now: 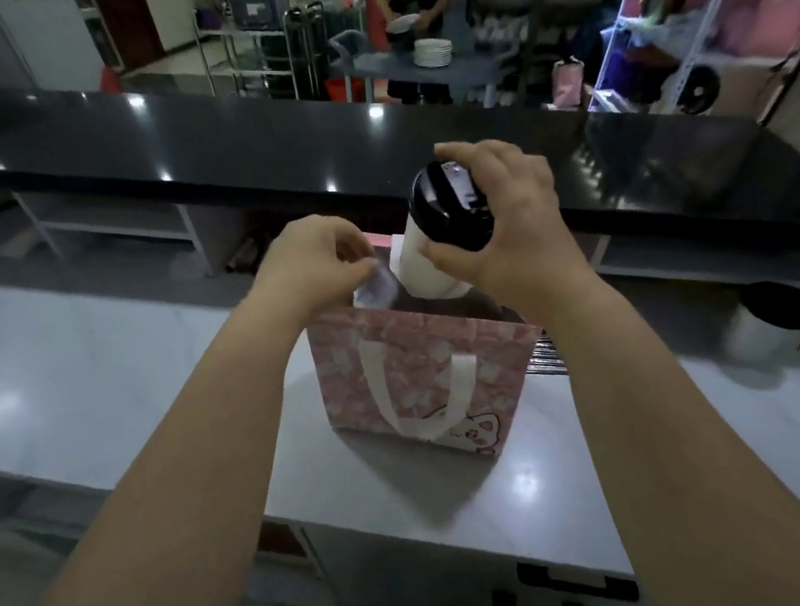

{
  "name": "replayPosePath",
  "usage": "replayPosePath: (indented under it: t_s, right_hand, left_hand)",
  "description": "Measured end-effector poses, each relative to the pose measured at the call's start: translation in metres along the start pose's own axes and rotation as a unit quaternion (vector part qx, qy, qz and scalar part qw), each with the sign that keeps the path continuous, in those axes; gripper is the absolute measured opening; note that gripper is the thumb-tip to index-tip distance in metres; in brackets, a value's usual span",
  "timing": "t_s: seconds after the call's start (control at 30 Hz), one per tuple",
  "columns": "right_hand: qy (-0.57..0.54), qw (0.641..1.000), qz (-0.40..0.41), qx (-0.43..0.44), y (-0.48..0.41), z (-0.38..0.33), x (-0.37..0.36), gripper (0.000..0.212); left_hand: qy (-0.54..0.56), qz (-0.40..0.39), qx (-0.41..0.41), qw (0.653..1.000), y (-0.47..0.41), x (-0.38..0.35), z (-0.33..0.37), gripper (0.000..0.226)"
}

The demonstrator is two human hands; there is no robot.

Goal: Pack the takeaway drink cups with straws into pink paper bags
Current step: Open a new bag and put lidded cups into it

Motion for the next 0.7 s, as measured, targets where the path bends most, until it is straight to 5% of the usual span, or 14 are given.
replayPosePath:
  t_s: [0.27, 0.4, 0.53, 0.7]
  right_hand:
    - [0.11, 0.991, -0.019, -0.073, -0.027, 0.01, -0.036, 0.071]
    - [0.101, 0.988, 0.002, -0.115, -0.027, 0.007, -0.03, 0.073]
    - [0.061, 0.988, -0.109, -0.09, -0.021, -0.006, -0.041, 0.071]
    - [0.06, 0.972, -0.183, -0.133, 0.008, -0.002, -0.062, 0.068]
  left_hand:
    - [0.072, -0.225, -0.115, 0.965, -0.048, -0.021, -0.009, 0.047]
    - [-0.026, -0.29, -0.11, 0.95, -0.059, -0.037, -0.019, 0.103]
    - [-0.061, -0.311, -0.152, 0.936, -0.062, -0.052, -0.025, 0.132]
    - [-0.054, -0.313, -0.164, 0.934, -0.058, -0.061, -0.032, 0.138]
Point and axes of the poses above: each hand's wrist, its own y-axis away from the middle knuckle, its own x-axis out of the back of the hand, z = x × y, the point moved 5 cm from there along -y, towards the middle knuckle, and after that the axes turned 14 degrees about x, right-handed, at the moved point
